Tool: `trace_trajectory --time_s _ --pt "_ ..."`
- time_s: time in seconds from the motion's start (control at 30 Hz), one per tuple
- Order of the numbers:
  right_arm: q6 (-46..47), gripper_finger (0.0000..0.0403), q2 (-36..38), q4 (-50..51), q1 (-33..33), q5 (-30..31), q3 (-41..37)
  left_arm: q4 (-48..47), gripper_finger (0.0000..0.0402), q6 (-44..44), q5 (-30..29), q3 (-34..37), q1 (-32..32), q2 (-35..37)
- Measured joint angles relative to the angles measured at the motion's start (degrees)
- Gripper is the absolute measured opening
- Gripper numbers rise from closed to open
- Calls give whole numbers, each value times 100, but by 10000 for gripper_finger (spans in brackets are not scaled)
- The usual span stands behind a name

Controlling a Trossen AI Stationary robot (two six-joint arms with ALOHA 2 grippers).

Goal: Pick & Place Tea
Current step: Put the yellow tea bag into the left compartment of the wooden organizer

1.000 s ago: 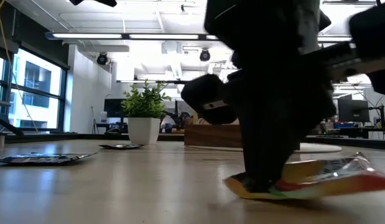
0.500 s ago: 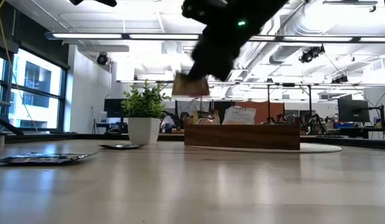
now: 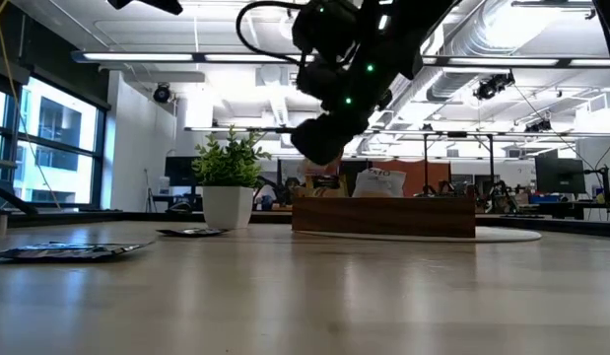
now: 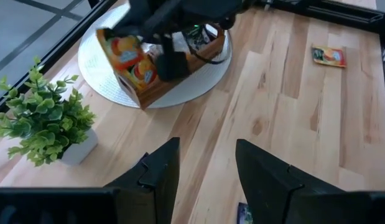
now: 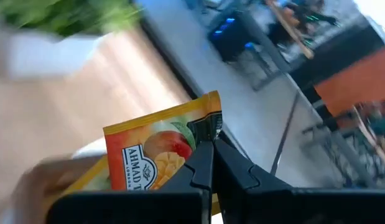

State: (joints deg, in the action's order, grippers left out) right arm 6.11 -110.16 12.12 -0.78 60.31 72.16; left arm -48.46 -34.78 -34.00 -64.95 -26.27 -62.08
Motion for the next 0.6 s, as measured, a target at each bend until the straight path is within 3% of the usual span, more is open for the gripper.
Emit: trace_trajectory --time_s 0.17,0.33,0.53,0.6 --pt "-735 2 -1 236 81 -419 0 -25 154 1 -3 0 -1 0" --pt "-754 1 -1 264 115 -455 7 -98 154 0 -4 0 -1 0" --pt "-612 3 -22 473 -87 -1386 7 -110 154 -1 -4 0 -1 0" --pt "-642 1 -81 482 -129 -1394 11 -108 154 -1 -4 0 1 0"
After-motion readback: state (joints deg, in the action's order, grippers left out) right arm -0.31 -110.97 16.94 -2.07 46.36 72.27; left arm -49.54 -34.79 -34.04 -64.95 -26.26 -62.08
